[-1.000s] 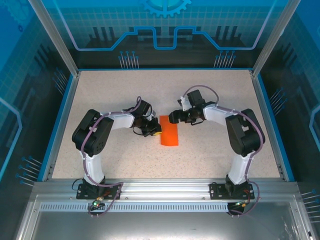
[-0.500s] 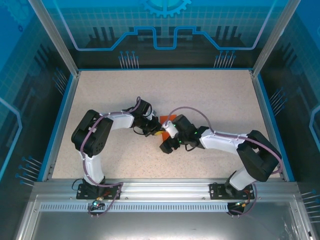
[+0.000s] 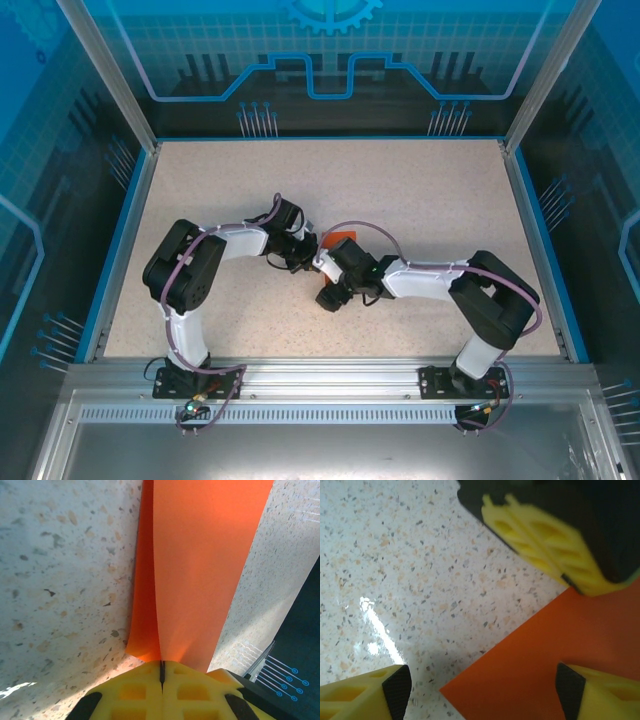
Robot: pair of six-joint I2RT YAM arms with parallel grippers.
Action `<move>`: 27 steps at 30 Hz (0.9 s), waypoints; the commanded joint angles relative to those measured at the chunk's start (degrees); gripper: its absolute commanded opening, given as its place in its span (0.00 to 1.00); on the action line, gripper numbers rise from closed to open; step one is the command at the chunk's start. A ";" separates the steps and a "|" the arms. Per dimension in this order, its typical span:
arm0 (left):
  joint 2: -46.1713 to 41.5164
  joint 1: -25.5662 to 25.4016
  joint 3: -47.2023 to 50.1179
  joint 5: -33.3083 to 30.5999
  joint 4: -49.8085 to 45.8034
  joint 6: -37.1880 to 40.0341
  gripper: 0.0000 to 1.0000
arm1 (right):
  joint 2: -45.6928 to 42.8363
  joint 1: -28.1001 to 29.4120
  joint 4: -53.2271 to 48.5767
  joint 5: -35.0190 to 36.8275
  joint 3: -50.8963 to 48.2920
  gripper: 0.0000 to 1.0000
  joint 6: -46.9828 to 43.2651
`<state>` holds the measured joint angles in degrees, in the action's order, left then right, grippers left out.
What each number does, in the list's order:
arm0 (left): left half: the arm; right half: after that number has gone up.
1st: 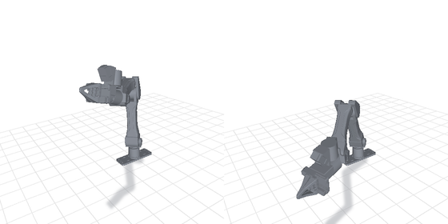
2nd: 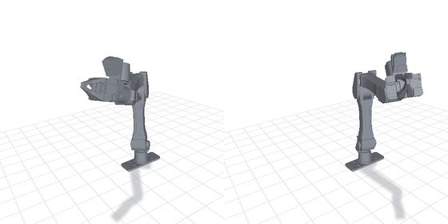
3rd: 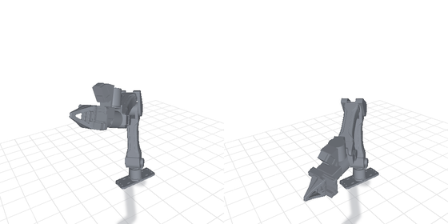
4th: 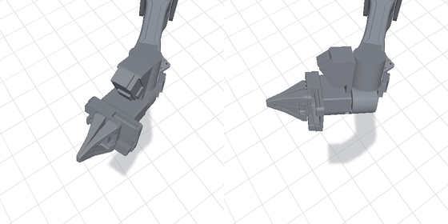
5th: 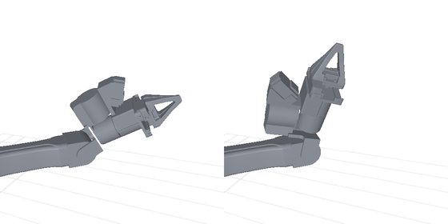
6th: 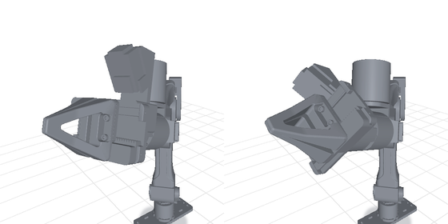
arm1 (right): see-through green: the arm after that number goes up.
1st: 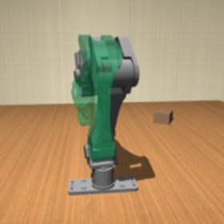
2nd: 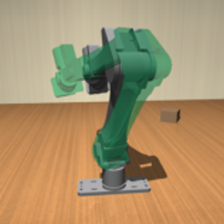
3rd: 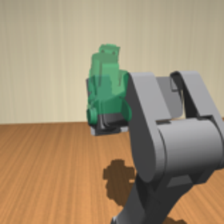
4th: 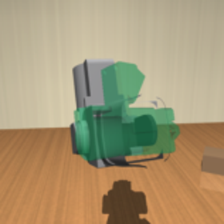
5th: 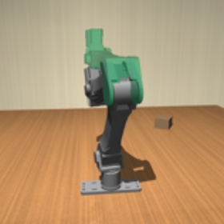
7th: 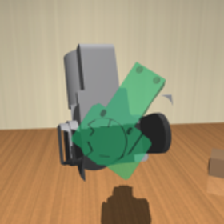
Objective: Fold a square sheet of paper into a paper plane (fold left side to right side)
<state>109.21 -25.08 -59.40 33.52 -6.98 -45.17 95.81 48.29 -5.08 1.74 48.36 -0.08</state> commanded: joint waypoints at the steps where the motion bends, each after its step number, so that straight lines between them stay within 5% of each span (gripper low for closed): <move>1: -1.63 -0.19 0.64 1.90 -0.33 -0.73 0.00 | 0.30 0.84 -0.41 2.71 1.63 0.72 -0.39; 17: -0.84 -0.23 -0.63 0.97 -2.68 0.67 0.00 | -2.74 -0.72 -1.15 -2.12 0.36 0.27 0.05; 27: -0.49 -0.18 -0.81 0.51 -3.43 1.22 0.00 | -3.09 -2.89 -0.89 -6.63 -0.11 0.20 1.30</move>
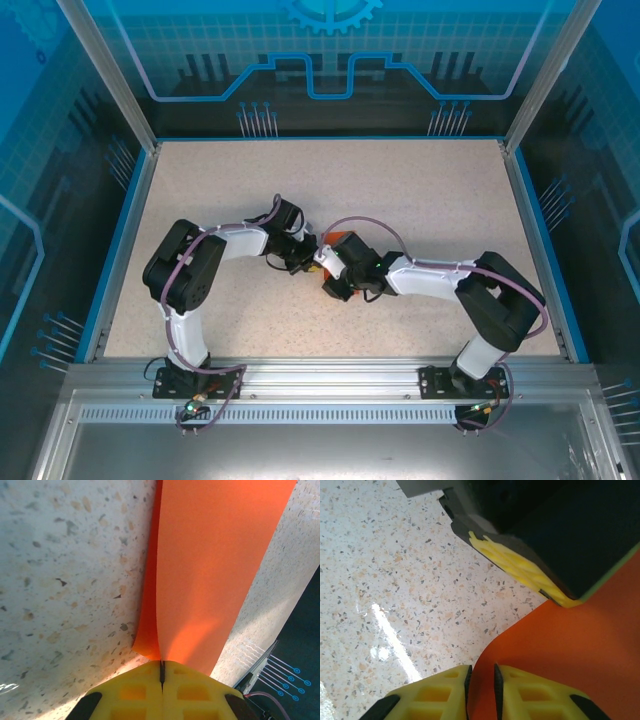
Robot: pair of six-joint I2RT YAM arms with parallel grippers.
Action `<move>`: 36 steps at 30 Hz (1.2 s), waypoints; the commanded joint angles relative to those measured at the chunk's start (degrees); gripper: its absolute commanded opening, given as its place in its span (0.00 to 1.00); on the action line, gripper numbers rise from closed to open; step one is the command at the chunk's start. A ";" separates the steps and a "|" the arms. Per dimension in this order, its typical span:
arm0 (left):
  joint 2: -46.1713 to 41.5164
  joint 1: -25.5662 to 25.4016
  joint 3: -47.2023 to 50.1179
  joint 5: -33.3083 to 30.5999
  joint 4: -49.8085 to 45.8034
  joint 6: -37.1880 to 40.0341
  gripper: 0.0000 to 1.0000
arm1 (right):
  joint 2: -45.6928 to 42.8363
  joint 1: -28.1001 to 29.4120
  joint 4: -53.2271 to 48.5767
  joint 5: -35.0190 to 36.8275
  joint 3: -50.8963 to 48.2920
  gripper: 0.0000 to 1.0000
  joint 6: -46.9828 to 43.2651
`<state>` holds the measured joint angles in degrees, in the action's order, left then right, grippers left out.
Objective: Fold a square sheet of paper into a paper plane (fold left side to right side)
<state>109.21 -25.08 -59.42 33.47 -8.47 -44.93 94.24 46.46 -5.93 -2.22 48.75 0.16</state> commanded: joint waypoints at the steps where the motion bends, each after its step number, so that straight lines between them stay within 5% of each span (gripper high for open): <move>1: -0.49 -0.23 -0.83 0.52 -1.99 1.03 0.00 | -1.64 -1.36 -0.04 -3.30 -0.50 0.17 1.26; 7: -1.32 -0.14 -1.11 -0.17 -2.82 1.96 0.02 | -1.73 -3.10 -0.20 -7.11 -0.71 0.03 2.29; 13: -4.54 0.52 -2.68 -3.06 -7.51 5.10 0.30 | -1.19 -4.51 -0.57 -10.90 -1.02 0.02 3.21; 17: -6.84 1.02 -4.31 -5.58 -11.59 7.33 0.36 | -0.43 -5.06 -0.66 -12.00 -1.03 0.02 4.04; 25: -1.81 0.36 -11.69 -4.27 -14.39 9.31 0.16 | 0.84 -6.11 -0.59 -12.88 -0.44 0.02 5.44; 36: 13.07 -1.59 -24.49 -1.96 -17.32 11.59 0.10 | 2.07 -6.66 -0.75 -13.62 0.10 0.03 7.02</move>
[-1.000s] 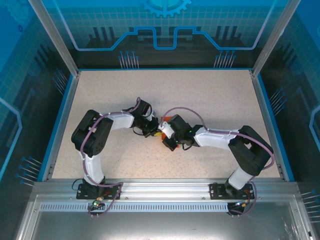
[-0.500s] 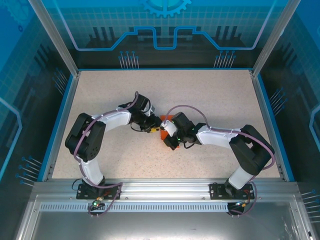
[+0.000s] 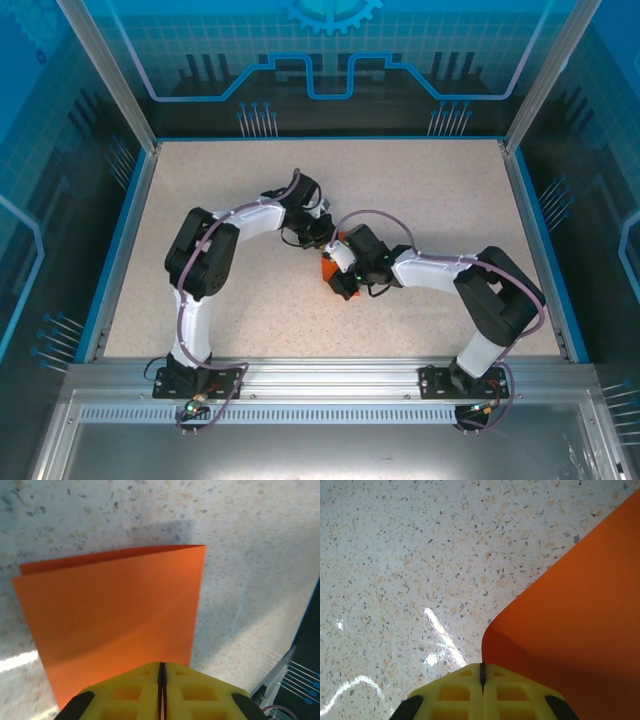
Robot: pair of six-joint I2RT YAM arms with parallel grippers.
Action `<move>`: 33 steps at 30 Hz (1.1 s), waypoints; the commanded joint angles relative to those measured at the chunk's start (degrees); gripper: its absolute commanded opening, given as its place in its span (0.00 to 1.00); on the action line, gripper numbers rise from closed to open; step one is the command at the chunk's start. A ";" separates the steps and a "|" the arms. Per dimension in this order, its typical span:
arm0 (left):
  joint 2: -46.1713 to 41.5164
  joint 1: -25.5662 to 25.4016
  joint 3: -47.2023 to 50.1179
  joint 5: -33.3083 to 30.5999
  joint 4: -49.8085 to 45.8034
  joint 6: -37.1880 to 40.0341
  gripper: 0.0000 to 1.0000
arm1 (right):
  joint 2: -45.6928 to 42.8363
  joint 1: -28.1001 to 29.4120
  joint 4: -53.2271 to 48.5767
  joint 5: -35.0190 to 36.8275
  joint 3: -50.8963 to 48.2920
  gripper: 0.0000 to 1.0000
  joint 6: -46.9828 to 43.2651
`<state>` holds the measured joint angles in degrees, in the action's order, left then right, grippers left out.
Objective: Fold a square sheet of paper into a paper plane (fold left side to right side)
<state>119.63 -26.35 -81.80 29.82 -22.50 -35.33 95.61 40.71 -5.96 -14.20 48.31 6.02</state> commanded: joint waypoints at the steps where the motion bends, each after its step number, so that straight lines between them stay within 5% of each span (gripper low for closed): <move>1: 3.42 -0.37 -2.38 1.58 -3.50 2.14 0.10 | 0.78 -1.07 -0.64 -1.92 0.58 0.03 1.35; 33: 6.93 -0.86 0.41 -0.87 -3.94 3.34 0.05 | 4.64 -10.79 -5.07 -0.05 4.53 0.04 6.46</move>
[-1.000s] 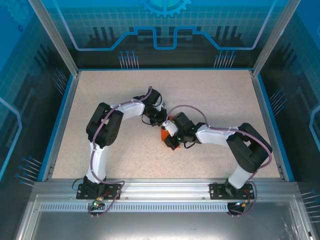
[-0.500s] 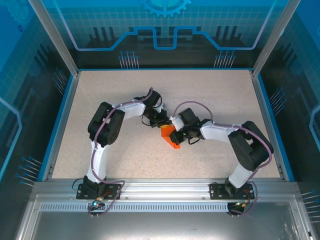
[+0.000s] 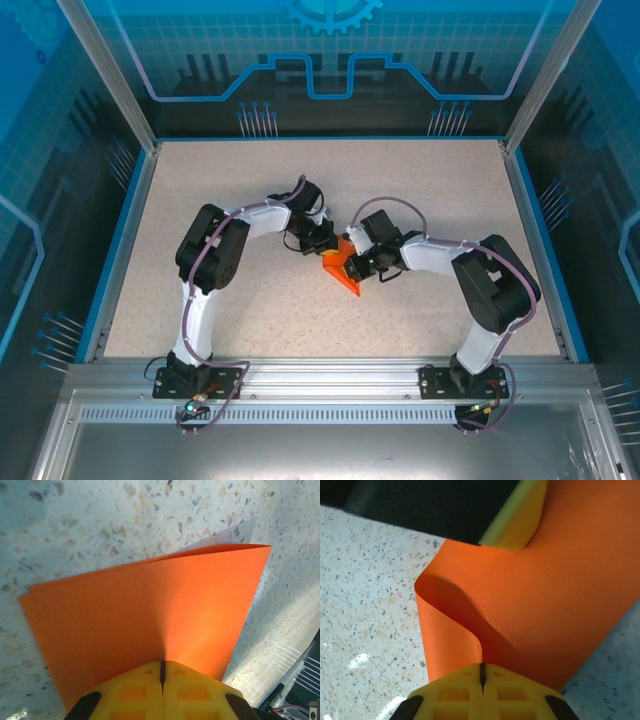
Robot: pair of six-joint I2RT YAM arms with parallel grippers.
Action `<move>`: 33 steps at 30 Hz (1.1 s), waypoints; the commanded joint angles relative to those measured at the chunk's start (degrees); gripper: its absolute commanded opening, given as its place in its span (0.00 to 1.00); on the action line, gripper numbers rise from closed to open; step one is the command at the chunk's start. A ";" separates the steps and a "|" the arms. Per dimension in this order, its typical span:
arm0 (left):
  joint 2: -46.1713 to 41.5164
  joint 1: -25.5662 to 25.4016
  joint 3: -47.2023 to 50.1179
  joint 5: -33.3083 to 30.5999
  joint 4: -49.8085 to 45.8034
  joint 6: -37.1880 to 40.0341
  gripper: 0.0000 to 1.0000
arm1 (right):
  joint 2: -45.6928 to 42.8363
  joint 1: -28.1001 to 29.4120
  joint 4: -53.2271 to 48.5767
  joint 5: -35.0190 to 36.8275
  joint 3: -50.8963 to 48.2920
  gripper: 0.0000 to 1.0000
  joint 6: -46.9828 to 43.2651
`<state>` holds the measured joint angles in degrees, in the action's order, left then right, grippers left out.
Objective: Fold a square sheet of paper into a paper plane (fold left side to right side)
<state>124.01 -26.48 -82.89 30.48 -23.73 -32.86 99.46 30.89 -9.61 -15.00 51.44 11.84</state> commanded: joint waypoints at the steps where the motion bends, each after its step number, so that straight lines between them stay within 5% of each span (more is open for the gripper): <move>1: 2.56 -0.70 1.42 -1.46 -2.81 0.87 0.05 | 0.91 -1.14 -1.55 0.77 1.54 0.03 0.60; 33: 2.38 -0.85 1.51 -1.73 -2.91 1.03 0.05 | 1.35 -1.72 -2.86 2.08 1.73 0.04 0.78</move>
<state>124.01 -26.50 -82.89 30.48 -23.73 -32.82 100.75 29.93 -10.63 -13.74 51.88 12.03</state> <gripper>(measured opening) 0.054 0.045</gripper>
